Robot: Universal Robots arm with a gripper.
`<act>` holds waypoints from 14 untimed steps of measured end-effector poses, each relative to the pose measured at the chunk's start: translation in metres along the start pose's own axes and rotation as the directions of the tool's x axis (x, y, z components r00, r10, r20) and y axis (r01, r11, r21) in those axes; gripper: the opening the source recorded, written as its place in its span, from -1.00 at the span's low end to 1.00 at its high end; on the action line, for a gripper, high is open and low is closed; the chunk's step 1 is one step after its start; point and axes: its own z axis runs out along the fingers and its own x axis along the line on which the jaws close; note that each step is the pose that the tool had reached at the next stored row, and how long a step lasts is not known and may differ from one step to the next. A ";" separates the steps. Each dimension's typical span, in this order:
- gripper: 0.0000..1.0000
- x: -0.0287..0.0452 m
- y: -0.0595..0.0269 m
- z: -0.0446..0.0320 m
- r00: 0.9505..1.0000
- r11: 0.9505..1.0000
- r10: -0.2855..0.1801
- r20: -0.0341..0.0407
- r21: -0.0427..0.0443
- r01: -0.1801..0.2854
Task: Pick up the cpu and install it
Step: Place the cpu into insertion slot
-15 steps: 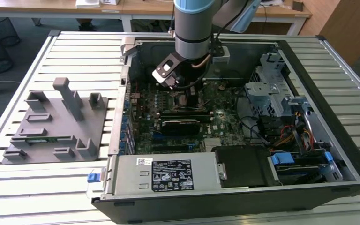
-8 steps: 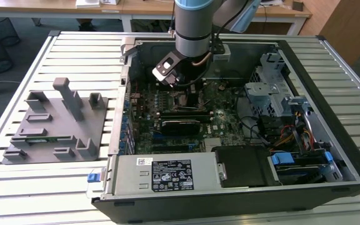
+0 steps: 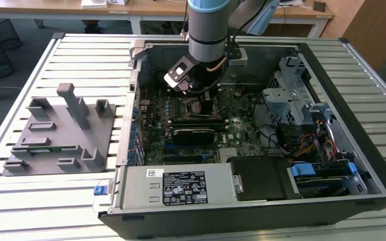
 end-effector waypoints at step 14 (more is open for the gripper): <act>0.22 0.0007 0.0000 0.0004 1.000 1.000 0.000 -0.001 0.000 0.000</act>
